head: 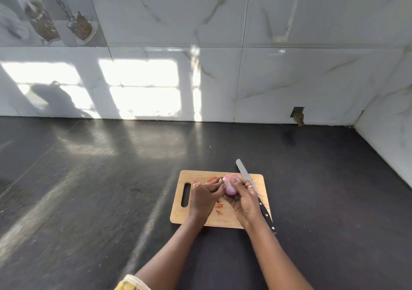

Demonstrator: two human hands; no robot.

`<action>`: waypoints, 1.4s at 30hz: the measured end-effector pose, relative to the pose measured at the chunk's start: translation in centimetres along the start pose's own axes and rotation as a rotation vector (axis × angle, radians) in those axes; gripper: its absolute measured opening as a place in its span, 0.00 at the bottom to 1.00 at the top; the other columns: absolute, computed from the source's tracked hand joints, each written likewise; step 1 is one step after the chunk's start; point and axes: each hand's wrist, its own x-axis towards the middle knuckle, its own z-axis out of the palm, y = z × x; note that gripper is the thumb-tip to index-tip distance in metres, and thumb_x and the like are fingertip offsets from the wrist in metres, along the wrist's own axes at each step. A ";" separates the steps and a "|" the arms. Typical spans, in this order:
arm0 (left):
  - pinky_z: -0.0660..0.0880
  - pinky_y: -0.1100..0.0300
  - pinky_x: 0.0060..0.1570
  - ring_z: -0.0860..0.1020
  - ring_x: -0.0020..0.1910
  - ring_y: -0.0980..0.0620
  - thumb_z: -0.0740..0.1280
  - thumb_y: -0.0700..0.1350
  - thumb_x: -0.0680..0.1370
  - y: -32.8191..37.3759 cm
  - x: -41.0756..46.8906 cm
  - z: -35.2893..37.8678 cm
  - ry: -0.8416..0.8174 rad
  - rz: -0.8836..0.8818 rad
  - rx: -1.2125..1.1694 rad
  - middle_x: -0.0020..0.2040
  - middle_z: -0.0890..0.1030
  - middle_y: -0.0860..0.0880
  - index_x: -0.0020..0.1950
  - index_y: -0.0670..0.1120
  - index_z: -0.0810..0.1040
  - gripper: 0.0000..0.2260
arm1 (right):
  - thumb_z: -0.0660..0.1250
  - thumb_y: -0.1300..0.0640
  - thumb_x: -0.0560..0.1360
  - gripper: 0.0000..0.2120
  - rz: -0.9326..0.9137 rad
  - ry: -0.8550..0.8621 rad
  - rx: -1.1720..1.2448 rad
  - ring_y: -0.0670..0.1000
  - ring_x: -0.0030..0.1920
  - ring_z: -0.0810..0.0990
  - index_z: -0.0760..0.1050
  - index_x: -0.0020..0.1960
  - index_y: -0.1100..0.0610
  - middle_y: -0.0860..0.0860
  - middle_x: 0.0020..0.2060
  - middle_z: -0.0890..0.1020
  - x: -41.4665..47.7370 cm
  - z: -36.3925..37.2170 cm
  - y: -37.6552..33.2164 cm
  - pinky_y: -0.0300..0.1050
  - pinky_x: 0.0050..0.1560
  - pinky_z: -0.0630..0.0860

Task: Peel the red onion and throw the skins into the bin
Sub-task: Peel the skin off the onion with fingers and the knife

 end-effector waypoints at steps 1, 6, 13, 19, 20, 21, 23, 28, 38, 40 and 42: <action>0.68 0.77 0.55 0.77 0.54 0.62 0.70 0.37 0.72 0.0 0.0 0.0 0.009 -0.002 0.002 0.52 0.82 0.45 0.51 0.42 0.82 0.09 | 0.65 0.64 0.76 0.02 0.002 0.007 -0.002 0.50 0.37 0.84 0.73 0.47 0.59 0.60 0.45 0.80 0.0 0.0 0.0 0.42 0.30 0.80; 0.67 0.55 0.67 0.79 0.55 0.59 0.71 0.39 0.71 -0.1 0.0 0.2 0.011 -0.039 -0.049 0.51 0.83 0.46 0.50 0.44 0.82 0.09 | 0.64 0.65 0.76 0.02 0.004 0.005 0.006 0.50 0.36 0.84 0.73 0.47 0.59 0.60 0.45 0.81 0.0 -0.1 -0.1 0.41 0.30 0.80; 0.64 0.45 0.68 0.77 0.52 0.66 0.73 0.41 0.70 0.0 0.1 0.3 0.003 -0.060 -0.092 0.51 0.82 0.50 0.49 0.52 0.81 0.10 | 0.64 0.65 0.76 0.03 0.004 0.006 0.020 0.52 0.37 0.85 0.72 0.49 0.60 0.61 0.46 0.81 0.1 -0.2 0.0 0.43 0.30 0.80; 0.61 0.45 0.70 0.75 0.48 0.74 0.71 0.39 0.71 -0.1 0.0 0.6 0.011 -0.070 -0.131 0.51 0.82 0.51 0.49 0.53 0.82 0.11 | 0.65 0.65 0.76 0.07 -0.014 -0.002 0.023 0.53 0.40 0.85 0.71 0.52 0.61 0.64 0.50 0.80 0.4 -0.2 0.3 0.44 0.32 0.81; 0.63 0.46 0.69 0.76 0.48 0.74 0.71 0.39 0.71 0.1 -0.1 0.7 0.011 -0.070 -0.138 0.50 0.82 0.53 0.49 0.53 0.81 0.11 | 0.65 0.65 0.76 0.06 -0.016 -0.001 0.029 0.53 0.40 0.85 0.71 0.52 0.61 0.63 0.49 0.81 0.4 -0.2 0.3 0.45 0.33 0.81; 0.66 0.47 0.67 0.76 0.47 0.74 0.71 0.39 0.71 0.2 -0.2 0.8 0.021 -0.067 -0.143 0.48 0.82 0.56 0.49 0.51 0.82 0.09 | 0.65 0.66 0.75 0.06 -0.016 -0.001 0.035 0.53 0.40 0.85 0.70 0.51 0.60 0.63 0.48 0.81 0.4 -0.2 0.2 0.45 0.33 0.81; 0.71 0.50 0.63 0.76 0.45 0.74 0.71 0.38 0.71 0.4 -0.2 0.9 0.057 -0.066 -0.118 0.47 0.82 0.55 0.47 0.45 0.83 0.06 | 0.66 0.65 0.75 0.06 -0.015 0.003 0.031 0.52 0.40 0.85 0.70 0.49 0.59 0.62 0.48 0.80 0.4 -0.3 0.3 0.44 0.33 0.81; 0.71 0.51 0.64 0.78 0.49 0.69 0.71 0.38 0.70 0.2 0.1 0.7 0.045 -0.074 -0.139 0.48 0.84 0.49 0.47 0.50 0.83 0.09 | 0.66 0.64 0.76 0.06 -0.015 0.016 0.011 0.52 0.39 0.84 0.69 0.51 0.59 0.62 0.48 0.80 0.5 -0.4 0.3 0.44 0.33 0.81; 0.58 0.44 0.72 0.77 0.56 0.65 0.71 0.50 0.67 -0.3 -0.1 0.7 -0.081 -0.155 -0.262 0.48 0.81 0.64 0.44 0.63 0.81 0.10 | 0.66 0.65 0.76 0.08 -0.017 0.005 0.033 0.53 0.40 0.85 0.69 0.52 0.60 0.64 0.50 0.80 0.7 -0.5 0.3 0.46 0.37 0.83; 0.59 0.46 0.72 0.77 0.57 0.62 0.72 0.43 0.69 -0.4 -0.2 0.9 -0.074 -0.206 -0.383 0.51 0.83 0.57 0.48 0.52 0.83 0.09 | 0.66 0.65 0.75 0.09 -0.022 0.002 0.042 0.53 0.40 0.85 0.68 0.53 0.61 0.64 0.50 0.80 0.6 -0.5 0.4 0.46 0.37 0.83; 0.65 0.46 0.69 0.77 0.59 0.56 0.70 0.36 0.71 -0.4 -0.2 1.0 -0.068 -0.266 -0.520 0.55 0.82 0.47 0.51 0.41 0.82 0.09 | 0.66 0.65 0.75 0.09 -0.024 -0.002 0.038 0.53 0.40 0.85 0.69 0.53 0.61 0.64 0.51 0.80 0.6 -0.5 0.4 0.45 0.36 0.82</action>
